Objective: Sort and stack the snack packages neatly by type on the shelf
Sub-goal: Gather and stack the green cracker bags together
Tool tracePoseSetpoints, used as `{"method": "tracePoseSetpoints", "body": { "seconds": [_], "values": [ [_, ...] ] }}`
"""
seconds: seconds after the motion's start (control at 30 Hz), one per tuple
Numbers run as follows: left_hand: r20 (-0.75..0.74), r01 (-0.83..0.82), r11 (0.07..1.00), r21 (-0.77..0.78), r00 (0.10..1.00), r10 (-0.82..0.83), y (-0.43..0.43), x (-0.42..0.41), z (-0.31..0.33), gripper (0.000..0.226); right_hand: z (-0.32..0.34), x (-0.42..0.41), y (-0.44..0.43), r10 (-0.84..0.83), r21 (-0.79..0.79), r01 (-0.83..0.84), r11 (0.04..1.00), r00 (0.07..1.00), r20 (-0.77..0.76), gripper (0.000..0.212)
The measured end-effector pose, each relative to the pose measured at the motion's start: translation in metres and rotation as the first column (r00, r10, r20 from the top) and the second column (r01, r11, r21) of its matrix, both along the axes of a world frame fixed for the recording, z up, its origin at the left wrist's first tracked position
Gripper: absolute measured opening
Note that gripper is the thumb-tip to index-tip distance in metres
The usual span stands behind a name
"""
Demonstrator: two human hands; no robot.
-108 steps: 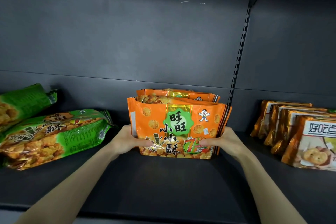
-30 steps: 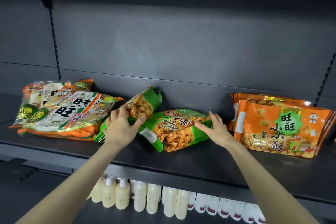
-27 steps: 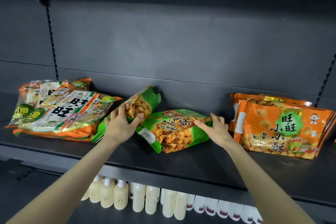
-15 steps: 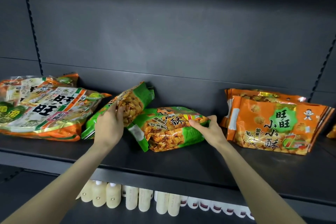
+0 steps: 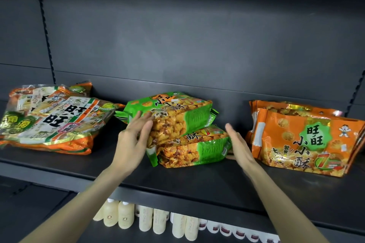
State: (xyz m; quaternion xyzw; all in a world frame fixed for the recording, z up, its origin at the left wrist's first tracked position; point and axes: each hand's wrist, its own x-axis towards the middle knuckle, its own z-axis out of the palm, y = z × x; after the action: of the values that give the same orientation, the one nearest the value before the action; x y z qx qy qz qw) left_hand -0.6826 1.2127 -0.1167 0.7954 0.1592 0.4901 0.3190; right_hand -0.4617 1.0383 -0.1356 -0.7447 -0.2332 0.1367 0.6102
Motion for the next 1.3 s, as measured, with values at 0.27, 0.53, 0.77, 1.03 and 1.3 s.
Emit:
{"method": "tracePoseSetpoints", "body": {
  "seconds": [0.27,0.53,0.77,1.03,1.3],
  "values": [
    [0.249,0.237,0.928,-0.288,0.954,-0.167,0.006,-0.001,0.005,0.025,0.016,0.004,-0.002,-0.029,0.105,0.044,0.993,0.990,-0.141,0.089],
    [0.010,-0.154,0.895,-0.418,0.985,0.174,0.015,0.011,0.017,0.079,0.035,0.002,-0.001,-0.011,-0.057,0.010,0.998,1.000,-0.015,0.091],
    [0.169,0.292,0.610,-0.737,0.953,-0.252,0.014,0.012,0.019,0.099,0.035,-0.005,-0.001,0.044,0.020,-0.043,0.999,0.995,-0.084,0.080],
    [0.194,0.480,0.533,-0.697,0.842,-0.504,0.025,0.000,0.007,0.115,0.044,-0.008,-0.007,0.199,0.159,-0.174,0.972,0.967,-0.157,0.076],
    [0.215,0.542,0.498,-0.677,0.793,-0.570,0.029,-0.002,0.001,0.104,0.040,-0.009,-0.010,0.295,0.297,-0.247,0.922,0.947,-0.130,0.042]
  ]
}}
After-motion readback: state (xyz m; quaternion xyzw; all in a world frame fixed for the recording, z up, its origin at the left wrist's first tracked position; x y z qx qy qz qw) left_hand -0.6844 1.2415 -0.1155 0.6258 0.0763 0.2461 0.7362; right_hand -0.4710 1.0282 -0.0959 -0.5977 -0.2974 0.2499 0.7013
